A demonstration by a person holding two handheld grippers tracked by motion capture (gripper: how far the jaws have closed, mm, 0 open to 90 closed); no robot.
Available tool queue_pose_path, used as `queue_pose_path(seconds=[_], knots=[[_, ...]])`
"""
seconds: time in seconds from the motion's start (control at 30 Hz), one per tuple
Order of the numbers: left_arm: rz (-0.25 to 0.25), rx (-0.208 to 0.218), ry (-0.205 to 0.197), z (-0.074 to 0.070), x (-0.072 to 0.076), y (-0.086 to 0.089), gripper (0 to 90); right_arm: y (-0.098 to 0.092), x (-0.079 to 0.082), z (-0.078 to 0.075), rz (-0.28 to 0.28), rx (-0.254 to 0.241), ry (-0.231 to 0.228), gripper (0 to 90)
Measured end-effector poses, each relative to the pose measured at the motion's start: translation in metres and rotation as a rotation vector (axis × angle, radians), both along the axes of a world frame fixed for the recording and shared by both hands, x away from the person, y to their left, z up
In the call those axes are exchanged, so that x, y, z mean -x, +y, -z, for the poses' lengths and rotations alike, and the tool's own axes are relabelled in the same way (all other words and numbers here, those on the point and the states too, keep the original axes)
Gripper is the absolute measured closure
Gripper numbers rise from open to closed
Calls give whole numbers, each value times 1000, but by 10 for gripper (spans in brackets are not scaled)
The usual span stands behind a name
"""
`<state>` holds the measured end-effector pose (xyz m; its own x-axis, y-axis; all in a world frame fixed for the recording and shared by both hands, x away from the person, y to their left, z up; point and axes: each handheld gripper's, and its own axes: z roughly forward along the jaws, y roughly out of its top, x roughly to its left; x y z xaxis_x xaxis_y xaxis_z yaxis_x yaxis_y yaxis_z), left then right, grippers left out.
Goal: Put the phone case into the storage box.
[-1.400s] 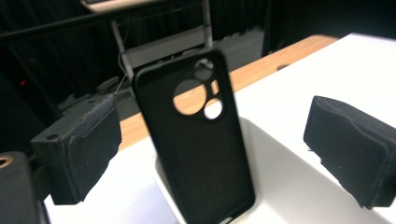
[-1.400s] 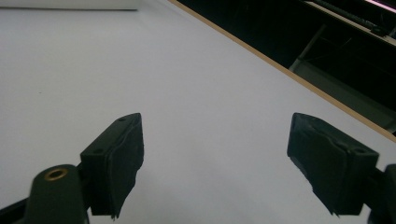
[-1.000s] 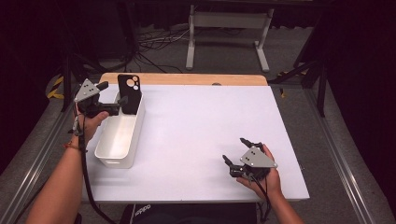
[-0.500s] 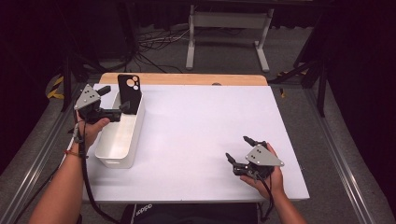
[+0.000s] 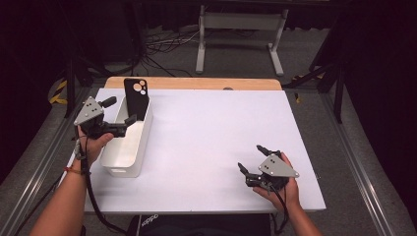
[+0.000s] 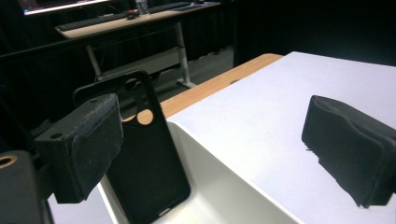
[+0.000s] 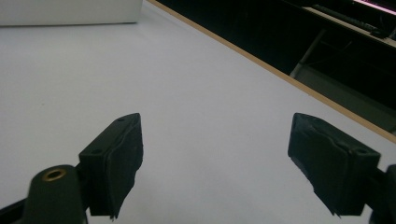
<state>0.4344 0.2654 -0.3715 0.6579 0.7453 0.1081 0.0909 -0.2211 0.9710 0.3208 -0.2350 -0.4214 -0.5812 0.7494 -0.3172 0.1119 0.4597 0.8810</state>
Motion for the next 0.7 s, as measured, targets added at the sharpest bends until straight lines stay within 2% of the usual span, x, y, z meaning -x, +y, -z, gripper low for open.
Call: queue_pose_path(seconds=[0.13,0.37,0.43,0.7], knots=[[10,-14,-11,0,11,0,58,2,3,0,-3,19,-12,192],[53,-35,-32,-2,26,-6,54,1,7,0,-2,22,-20,192],[58,-36,-44,-3,28,-8,54,1,8,0,-3,22,-20,192],[92,-38,-46,-3,35,-16,50,-3,8,0,-5,15,-18,183]])
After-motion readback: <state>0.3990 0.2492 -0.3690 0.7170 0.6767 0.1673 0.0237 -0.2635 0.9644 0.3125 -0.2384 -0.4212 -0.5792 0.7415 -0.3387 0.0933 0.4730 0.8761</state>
